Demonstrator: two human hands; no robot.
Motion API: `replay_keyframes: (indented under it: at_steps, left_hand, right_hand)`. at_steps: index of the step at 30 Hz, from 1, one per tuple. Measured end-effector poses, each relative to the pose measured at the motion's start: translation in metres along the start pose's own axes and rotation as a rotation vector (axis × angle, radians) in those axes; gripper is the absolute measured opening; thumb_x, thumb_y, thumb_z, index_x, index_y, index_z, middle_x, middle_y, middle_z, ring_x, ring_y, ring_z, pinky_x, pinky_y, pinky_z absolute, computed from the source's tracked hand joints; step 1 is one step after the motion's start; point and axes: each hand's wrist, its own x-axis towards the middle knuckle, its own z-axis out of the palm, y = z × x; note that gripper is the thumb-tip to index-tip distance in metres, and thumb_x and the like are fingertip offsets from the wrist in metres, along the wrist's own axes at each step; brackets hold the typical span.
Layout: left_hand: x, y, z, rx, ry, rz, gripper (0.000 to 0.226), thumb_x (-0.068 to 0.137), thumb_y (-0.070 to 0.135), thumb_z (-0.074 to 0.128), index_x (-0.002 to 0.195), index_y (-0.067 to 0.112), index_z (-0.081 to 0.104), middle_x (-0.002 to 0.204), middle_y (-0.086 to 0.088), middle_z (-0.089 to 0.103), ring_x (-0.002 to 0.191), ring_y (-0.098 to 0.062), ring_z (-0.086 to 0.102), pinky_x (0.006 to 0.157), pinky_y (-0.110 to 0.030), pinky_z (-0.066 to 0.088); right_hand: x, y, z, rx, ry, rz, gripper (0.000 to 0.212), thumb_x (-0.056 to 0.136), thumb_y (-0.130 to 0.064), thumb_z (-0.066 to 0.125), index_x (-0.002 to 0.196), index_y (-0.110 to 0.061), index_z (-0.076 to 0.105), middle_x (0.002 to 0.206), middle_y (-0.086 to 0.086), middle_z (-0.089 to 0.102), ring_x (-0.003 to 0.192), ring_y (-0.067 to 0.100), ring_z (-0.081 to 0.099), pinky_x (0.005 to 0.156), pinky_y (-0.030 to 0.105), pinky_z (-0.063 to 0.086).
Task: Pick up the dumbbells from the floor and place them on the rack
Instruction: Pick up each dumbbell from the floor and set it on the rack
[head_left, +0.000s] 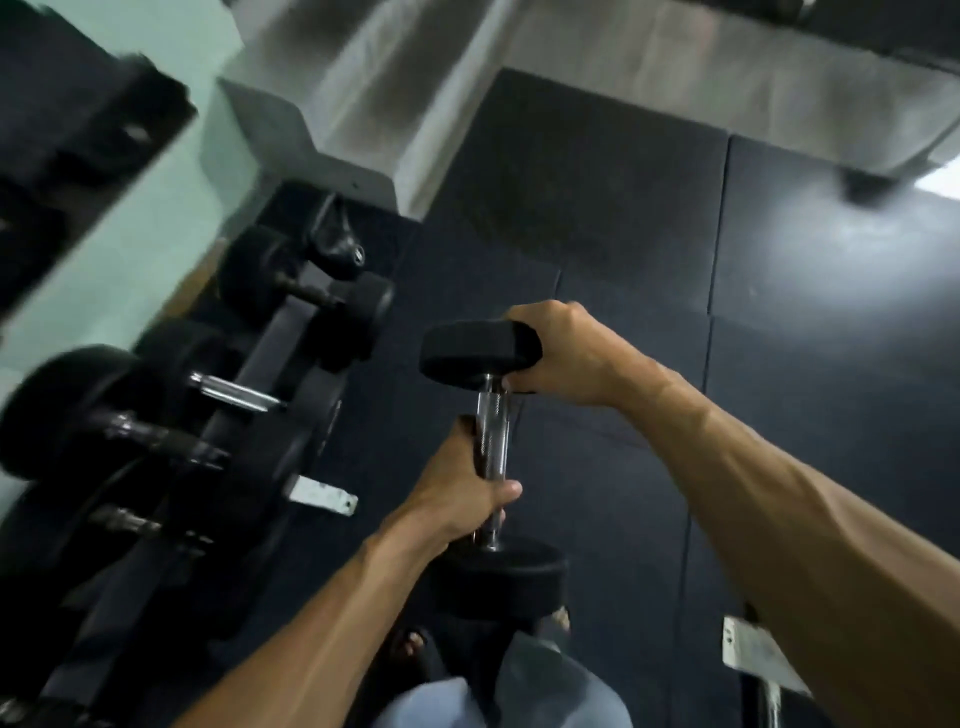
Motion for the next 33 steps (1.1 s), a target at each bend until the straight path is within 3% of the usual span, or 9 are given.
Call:
replay_keyframes:
  at_steps: [6, 10, 15, 20, 22, 24, 26, 30, 33]
  left_hand:
    - [0.02, 0.074, -0.066, -0.081, 0.156, -0.014, 0.048, 0.077, 0.01, 0.075, 0.11, 0.026, 0.044, 0.096, -0.006, 0.063, 0.077, -0.027, 0.071, 0.069, -0.041, 0.059]
    - [0.042, 0.113, -0.108, -0.179, 0.279, -0.032, 0.051, 0.07, 0.015, 0.078, 0.106, 0.029, 0.046, 0.103, -0.005, 0.063, 0.091, -0.033, 0.069, 0.086, -0.052, 0.055]
    - [0.062, 0.15, -0.166, -0.346, 0.412, -0.038, 0.057, 0.071, 0.01, 0.079, 0.115, 0.021, 0.045, 0.106, -0.007, 0.061, 0.091, -0.033, 0.069, 0.08, -0.049, 0.058]
    - [0.08, 0.17, -0.238, -0.391, 0.545, -0.024, 0.047, 0.078, 0.004, 0.076, 0.088, 0.033, 0.04, 0.104, -0.006, 0.059, 0.088, -0.03, 0.07, 0.08, -0.045, 0.058]
    - [0.087, 0.175, -0.27, -0.386, 0.589, -0.016, 0.048, 0.078, 0.005, 0.077, 0.098, 0.031, 0.042, 0.105, -0.006, 0.059, 0.09, -0.028, 0.07, 0.081, -0.044, 0.059]
    - [0.092, 0.184, -0.298, -0.373, 0.623, -0.018, 0.059, 0.078, 0.007, 0.077, 0.121, 0.022, 0.041, 0.108, -0.005, 0.06, 0.09, -0.025, 0.069, 0.08, -0.04, 0.059]
    - [0.1, 0.189, -0.323, -0.361, 0.66, -0.024, 0.063, 0.078, 0.008, 0.078, 0.126, 0.02, 0.04, 0.107, -0.003, 0.061, 0.089, -0.022, 0.069, 0.08, -0.037, 0.059]
    - [0.119, 0.195, -0.365, -0.403, 0.744, -0.068, 0.057, 0.07, 0.013, 0.081, 0.111, 0.028, 0.045, 0.104, -0.003, 0.062, 0.093, -0.031, 0.069, 0.087, -0.049, 0.055]
    - [0.133, 0.198, -0.392, -0.422, 0.817, -0.094, 0.05, 0.07, 0.014, 0.081, 0.092, 0.035, 0.041, 0.1, 0.0, 0.062, 0.09, -0.03, 0.07, 0.087, -0.048, 0.055]
  right_hand:
    - [0.091, -0.056, -0.067, -0.101, -0.056, -0.168, 0.031, 0.068, -0.02, 0.078, 0.095, -0.02, 0.063, 0.09, 0.0, 0.067, 0.087, 0.021, 0.063, 0.075, 0.038, 0.053]
    - [0.158, -0.094, -0.098, -0.151, -0.094, -0.301, 0.039, 0.066, -0.02, 0.079, 0.102, -0.02, 0.064, 0.092, -0.002, 0.065, 0.091, 0.021, 0.062, 0.08, 0.038, 0.052]
    - [0.231, -0.157, -0.127, -0.224, -0.18, -0.482, 0.042, 0.069, -0.018, 0.08, 0.107, -0.017, 0.063, 0.096, -0.003, 0.063, 0.095, 0.02, 0.061, 0.084, 0.038, 0.051]
    - [0.305, -0.219, -0.136, -0.278, -0.203, -0.609, 0.039, 0.07, -0.017, 0.079, 0.107, -0.016, 0.064, 0.098, -0.001, 0.064, 0.093, 0.017, 0.058, 0.082, 0.034, 0.048]
    - [0.333, -0.243, -0.135, -0.271, -0.219, -0.658, 0.034, 0.07, -0.016, 0.078, 0.1, -0.017, 0.063, 0.094, -0.003, 0.062, 0.092, 0.018, 0.058, 0.08, 0.033, 0.048]
    - [0.359, -0.263, -0.135, -0.27, -0.233, -0.701, 0.03, 0.07, -0.015, 0.078, 0.096, -0.018, 0.062, 0.09, -0.004, 0.06, 0.09, 0.019, 0.059, 0.077, 0.032, 0.046]
    - [0.385, -0.28, -0.134, -0.269, -0.249, -0.743, 0.03, 0.07, -0.015, 0.078, 0.096, -0.018, 0.062, 0.087, -0.005, 0.06, 0.087, 0.018, 0.059, 0.074, 0.03, 0.043]
    - [0.437, -0.313, -0.129, -0.27, -0.318, -0.8, 0.032, 0.068, -0.016, 0.08, 0.087, -0.027, 0.057, 0.08, -0.011, 0.059, 0.084, 0.016, 0.059, 0.072, 0.029, 0.042]
    - [0.473, -0.334, -0.122, -0.285, -0.376, -0.858, 0.031, 0.069, -0.016, 0.08, 0.087, -0.026, 0.057, 0.083, -0.009, 0.059, 0.084, 0.016, 0.057, 0.071, 0.029, 0.042]
